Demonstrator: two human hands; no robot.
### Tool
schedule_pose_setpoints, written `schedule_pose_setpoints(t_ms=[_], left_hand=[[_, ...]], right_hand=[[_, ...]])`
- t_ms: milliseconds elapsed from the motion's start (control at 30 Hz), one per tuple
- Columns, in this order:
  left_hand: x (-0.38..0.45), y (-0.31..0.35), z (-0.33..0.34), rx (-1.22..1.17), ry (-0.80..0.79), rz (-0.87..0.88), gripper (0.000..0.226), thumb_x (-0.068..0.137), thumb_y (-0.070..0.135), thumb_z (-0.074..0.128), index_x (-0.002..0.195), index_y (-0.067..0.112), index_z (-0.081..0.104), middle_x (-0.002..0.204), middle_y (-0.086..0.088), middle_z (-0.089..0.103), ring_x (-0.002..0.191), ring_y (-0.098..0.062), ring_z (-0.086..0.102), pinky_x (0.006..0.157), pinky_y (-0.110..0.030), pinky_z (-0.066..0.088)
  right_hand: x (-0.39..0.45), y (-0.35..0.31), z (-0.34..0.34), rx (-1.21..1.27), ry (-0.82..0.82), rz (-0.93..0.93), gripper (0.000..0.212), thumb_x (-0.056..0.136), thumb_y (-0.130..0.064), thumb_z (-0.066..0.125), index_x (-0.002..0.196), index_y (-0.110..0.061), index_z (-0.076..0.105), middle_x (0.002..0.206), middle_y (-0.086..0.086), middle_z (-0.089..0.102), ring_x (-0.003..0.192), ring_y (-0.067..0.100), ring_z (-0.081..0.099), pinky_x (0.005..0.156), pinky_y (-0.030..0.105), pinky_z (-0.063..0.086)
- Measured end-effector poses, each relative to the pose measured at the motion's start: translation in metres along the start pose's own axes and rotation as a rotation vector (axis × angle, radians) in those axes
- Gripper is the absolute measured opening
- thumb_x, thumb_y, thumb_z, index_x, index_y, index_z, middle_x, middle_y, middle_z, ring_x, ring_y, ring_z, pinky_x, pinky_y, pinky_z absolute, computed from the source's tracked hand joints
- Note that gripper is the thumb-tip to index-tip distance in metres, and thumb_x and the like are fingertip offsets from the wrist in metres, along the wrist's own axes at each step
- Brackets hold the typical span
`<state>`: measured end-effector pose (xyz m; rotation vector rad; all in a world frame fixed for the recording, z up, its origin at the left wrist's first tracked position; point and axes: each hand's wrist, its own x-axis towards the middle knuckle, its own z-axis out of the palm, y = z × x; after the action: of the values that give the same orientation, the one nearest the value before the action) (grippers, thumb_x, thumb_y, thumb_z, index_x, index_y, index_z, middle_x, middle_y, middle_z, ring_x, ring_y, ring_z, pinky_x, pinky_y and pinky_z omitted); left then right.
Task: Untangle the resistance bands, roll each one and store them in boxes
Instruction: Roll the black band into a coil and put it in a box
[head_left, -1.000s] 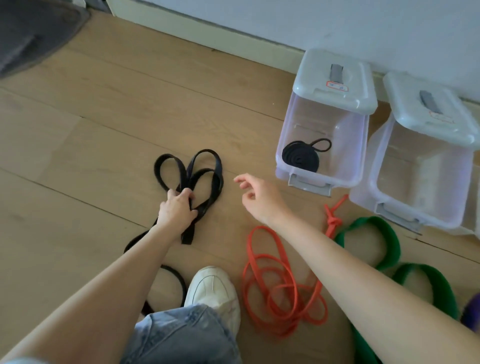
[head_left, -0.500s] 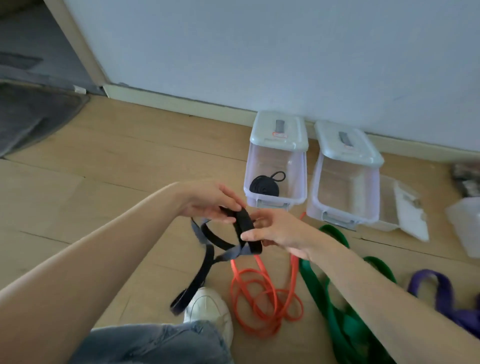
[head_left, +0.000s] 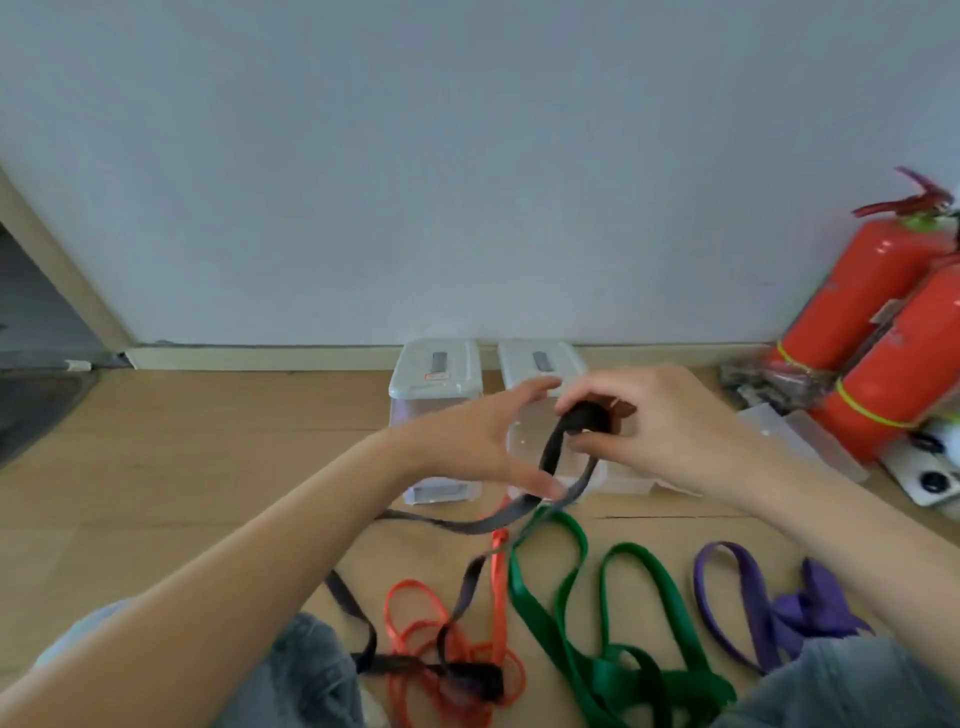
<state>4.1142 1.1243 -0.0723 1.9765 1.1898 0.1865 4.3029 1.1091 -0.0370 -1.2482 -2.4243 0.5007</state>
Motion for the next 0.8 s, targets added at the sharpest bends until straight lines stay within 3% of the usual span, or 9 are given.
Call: schedule_pose_setpoints(t_ms=[100,167,267,367,467,600,667,733,800], left_hand=[[0.017,0.035,0.015,-0.280,0.081,0.233,0.024,0.079,0.018,0.072,0.095,0.030,0.060,0.082,0.027,0.066,0.081,0.015,0.059,0.073,-0.001,0.039],[0.028,0.041,0.026,-0.369,0.167,0.276,0.016,0.085,0.013,0.064,0.082,0.028,0.059,0.064,0.019,0.067,0.067,0.008,0.063,0.065,-0.004,0.043],[0.041,0.034,0.036,-0.327,0.226,0.248,0.018,0.087,0.018,0.060,0.072,0.026,0.055,0.058,0.012,0.065,0.061,-0.002,0.063,0.061,-0.012,0.045],[0.047,0.014,0.043,-0.006,0.115,0.095,0.031,0.089,0.029,0.058,0.060,0.023,0.049,0.055,0.007,0.056,0.056,-0.010,0.056,0.060,-0.024,0.045],[0.050,0.004,0.044,0.097,0.011,-0.006,0.038,0.089,0.038,0.057,0.060,0.014,0.052,0.060,0.001,0.058,0.059,-0.012,0.055,0.059,-0.024,0.045],[0.049,0.006,0.020,-0.037,0.418,-0.031,0.030,0.091,0.022,0.054,0.062,0.022,0.052,0.048,0.011,0.053,0.045,0.003,0.052,0.047,-0.007,0.040],[0.046,0.008,0.014,0.019,0.493,0.003,0.023,0.091,0.016,0.052,0.068,0.020,0.056,0.057,0.011,0.051,0.052,-0.002,0.051,0.050,-0.011,0.041],[0.044,0.012,0.022,0.180,0.444,-0.001,0.016,0.089,0.016,0.050,0.077,0.015,0.060,0.062,0.011,0.049,0.060,-0.008,0.051,0.052,-0.014,0.037],[0.045,0.017,0.036,0.259,0.391,0.012,0.016,0.087,0.016,0.049,0.073,0.014,0.057,0.064,0.009,0.049,0.066,-0.016,0.053,0.056,-0.022,0.036]], right_hand=[[-0.006,0.003,-0.022,0.166,0.132,-0.029,0.022,0.074,-0.014,0.075,0.087,-0.031,0.072,0.087,-0.009,0.062,0.080,0.002,0.060,0.078,0.017,0.047],[-0.010,0.011,-0.029,0.235,0.188,-0.007,0.025,0.073,-0.014,0.075,0.082,-0.037,0.069,0.088,-0.009,0.062,0.083,0.005,0.061,0.082,0.023,0.048],[-0.014,0.028,-0.030,0.372,0.212,0.062,0.020,0.075,-0.013,0.074,0.086,-0.029,0.072,0.088,-0.008,0.065,0.085,0.002,0.063,0.081,0.018,0.049],[-0.013,0.041,-0.029,0.549,0.279,0.126,0.019,0.074,-0.010,0.074,0.084,-0.027,0.073,0.086,-0.006,0.069,0.079,0.001,0.065,0.069,0.012,0.048],[-0.012,0.049,-0.033,0.633,0.305,0.175,0.018,0.073,-0.011,0.074,0.084,-0.025,0.073,0.088,-0.005,0.073,0.086,0.009,0.067,0.082,0.023,0.050],[-0.020,0.065,-0.041,0.312,0.065,0.304,0.019,0.074,-0.021,0.075,0.089,-0.028,0.064,0.092,-0.010,0.067,0.092,0.008,0.063,0.085,0.025,0.048],[-0.024,0.063,-0.038,0.074,-0.132,0.344,0.038,0.067,-0.048,0.074,0.098,-0.033,0.057,0.105,-0.021,0.056,0.100,0.002,0.054,0.078,0.016,0.042],[-0.022,0.051,-0.027,0.132,-0.142,0.362,0.070,0.053,-0.069,0.066,0.112,-0.036,0.047,0.112,-0.023,0.049,0.104,-0.002,0.050,0.077,0.013,0.038],[-0.016,0.038,-0.009,0.172,-0.210,0.360,0.081,0.054,-0.069,0.067,0.121,-0.029,0.045,0.113,-0.018,0.050,0.103,0.003,0.052,0.079,0.016,0.040]])
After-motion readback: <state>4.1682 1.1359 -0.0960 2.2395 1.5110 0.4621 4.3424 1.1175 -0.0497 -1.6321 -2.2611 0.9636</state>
